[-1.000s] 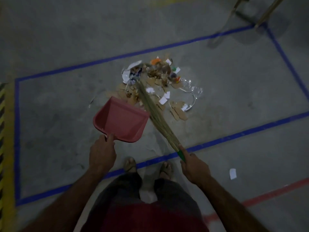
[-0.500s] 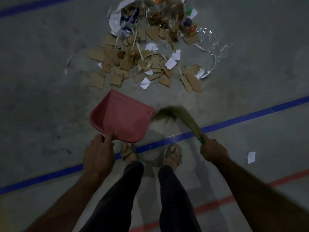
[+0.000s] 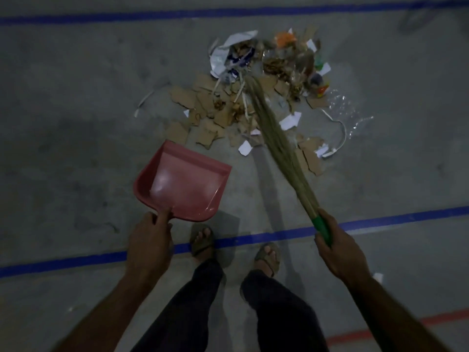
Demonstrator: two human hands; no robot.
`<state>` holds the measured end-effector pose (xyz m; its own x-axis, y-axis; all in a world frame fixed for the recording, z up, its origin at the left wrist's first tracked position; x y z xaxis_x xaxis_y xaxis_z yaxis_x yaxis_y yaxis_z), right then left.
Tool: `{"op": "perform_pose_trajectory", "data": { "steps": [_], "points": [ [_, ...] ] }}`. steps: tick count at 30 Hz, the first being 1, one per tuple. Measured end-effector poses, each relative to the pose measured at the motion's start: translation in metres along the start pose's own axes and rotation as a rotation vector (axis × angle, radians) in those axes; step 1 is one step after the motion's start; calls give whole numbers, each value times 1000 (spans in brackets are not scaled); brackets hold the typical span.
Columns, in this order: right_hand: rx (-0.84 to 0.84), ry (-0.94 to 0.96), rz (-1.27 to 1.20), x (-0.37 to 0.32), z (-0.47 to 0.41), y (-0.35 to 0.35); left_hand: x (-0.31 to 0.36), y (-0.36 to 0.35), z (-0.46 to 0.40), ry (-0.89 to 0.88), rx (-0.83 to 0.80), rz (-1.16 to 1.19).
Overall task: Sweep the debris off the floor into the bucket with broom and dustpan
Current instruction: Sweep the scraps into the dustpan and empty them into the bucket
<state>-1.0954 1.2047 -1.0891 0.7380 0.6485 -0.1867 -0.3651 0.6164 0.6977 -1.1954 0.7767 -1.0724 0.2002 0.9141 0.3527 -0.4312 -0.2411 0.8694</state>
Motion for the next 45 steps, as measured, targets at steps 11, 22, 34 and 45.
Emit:
{"op": "perform_pose_trajectory", "data": {
  "steps": [11,22,34,45],
  "points": [
    [-357,284,300,-176,-54,-157,-72,4,14,206,-35,-12],
    [-307,-125,-62,-160,-251,-90,-28,-30,-88,266,-16,-12],
    [-377,85,131,-28,-218,49,67,-16,-188,213,-41,-45],
    [-317,-122,39,11,-295,64,91,-17,-215,131,-70,-110]
  ]
}}
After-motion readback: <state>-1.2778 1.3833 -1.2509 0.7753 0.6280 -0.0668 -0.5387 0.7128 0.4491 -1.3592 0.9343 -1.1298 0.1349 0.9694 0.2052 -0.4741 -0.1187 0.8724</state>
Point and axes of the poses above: each hand's wrist, its own z-axis away from the middle knuckle, its own y-axis out of the back of the hand, x = y × z, the point moved 8 cm from there along -z, towards the middle knuckle, and after that the axes turned 15 degrees about -y, right-handed, at the moved point
